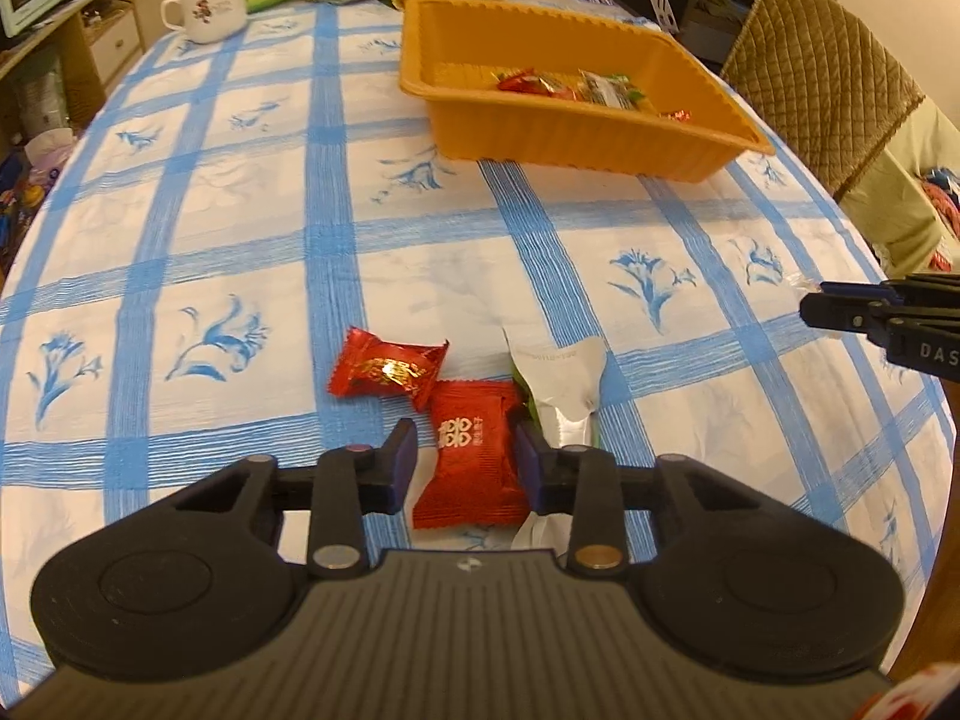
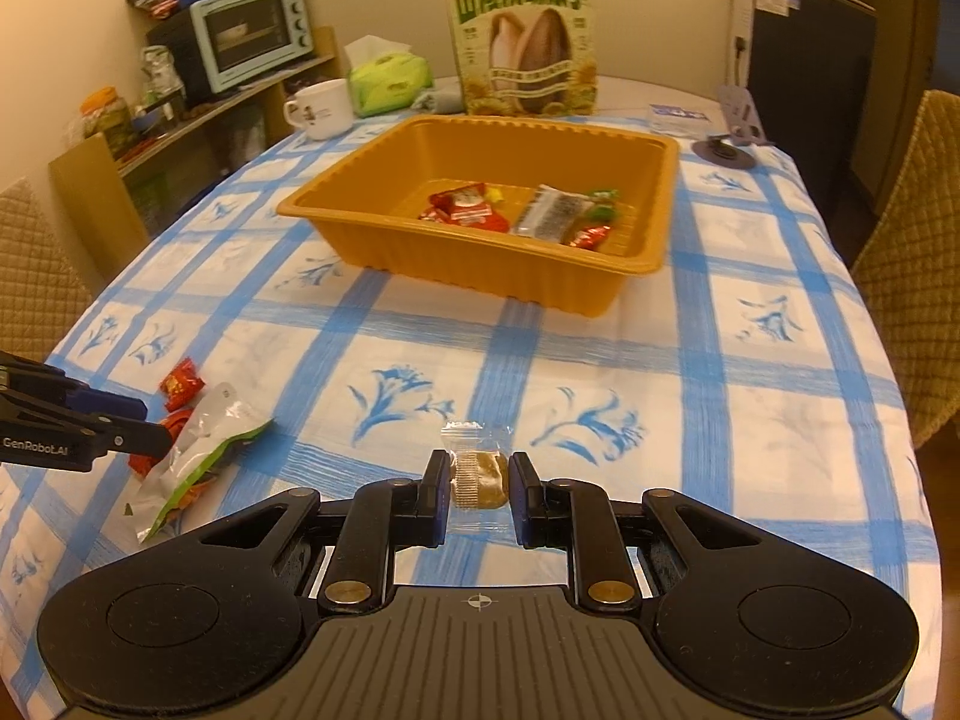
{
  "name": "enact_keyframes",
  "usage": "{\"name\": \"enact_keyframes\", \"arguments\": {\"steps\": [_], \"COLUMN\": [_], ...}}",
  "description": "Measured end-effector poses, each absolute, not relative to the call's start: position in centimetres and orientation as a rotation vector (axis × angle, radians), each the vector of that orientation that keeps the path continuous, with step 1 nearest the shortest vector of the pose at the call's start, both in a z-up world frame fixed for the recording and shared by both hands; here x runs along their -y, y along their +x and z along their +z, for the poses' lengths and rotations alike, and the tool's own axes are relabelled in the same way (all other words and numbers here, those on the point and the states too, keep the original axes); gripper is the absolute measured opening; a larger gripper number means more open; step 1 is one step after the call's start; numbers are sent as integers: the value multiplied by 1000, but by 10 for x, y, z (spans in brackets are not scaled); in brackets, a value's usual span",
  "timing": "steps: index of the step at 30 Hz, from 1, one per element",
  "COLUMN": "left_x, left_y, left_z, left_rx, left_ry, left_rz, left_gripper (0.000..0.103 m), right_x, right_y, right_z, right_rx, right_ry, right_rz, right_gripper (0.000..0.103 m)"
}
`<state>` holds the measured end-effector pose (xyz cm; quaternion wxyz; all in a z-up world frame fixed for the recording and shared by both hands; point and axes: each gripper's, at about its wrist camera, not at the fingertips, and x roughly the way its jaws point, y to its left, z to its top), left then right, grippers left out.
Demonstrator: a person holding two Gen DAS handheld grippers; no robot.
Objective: Organize snacks
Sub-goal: 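Lift and carry both held snacks over the orange tray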
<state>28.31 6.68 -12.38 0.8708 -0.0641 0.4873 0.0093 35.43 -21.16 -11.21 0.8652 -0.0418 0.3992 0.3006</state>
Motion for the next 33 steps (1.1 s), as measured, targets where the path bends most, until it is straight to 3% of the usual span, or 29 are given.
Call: {"name": "enact_keyframes", "arguments": {"steps": [16, 33], "left_x": [-64, -74], "left_y": [280, 277], "left_z": [-121, -52], "left_rx": [-1021, -864], "left_ry": [-117, -162], "left_rz": [0, 4], "left_gripper": [23, 23], "right_x": [222, 211], "right_y": [344, 368], "right_z": [-107, -76], "right_rx": [-833, -778], "right_ry": [-63, -22], "right_rz": [600, 702], "right_gripper": [21, 21]}}
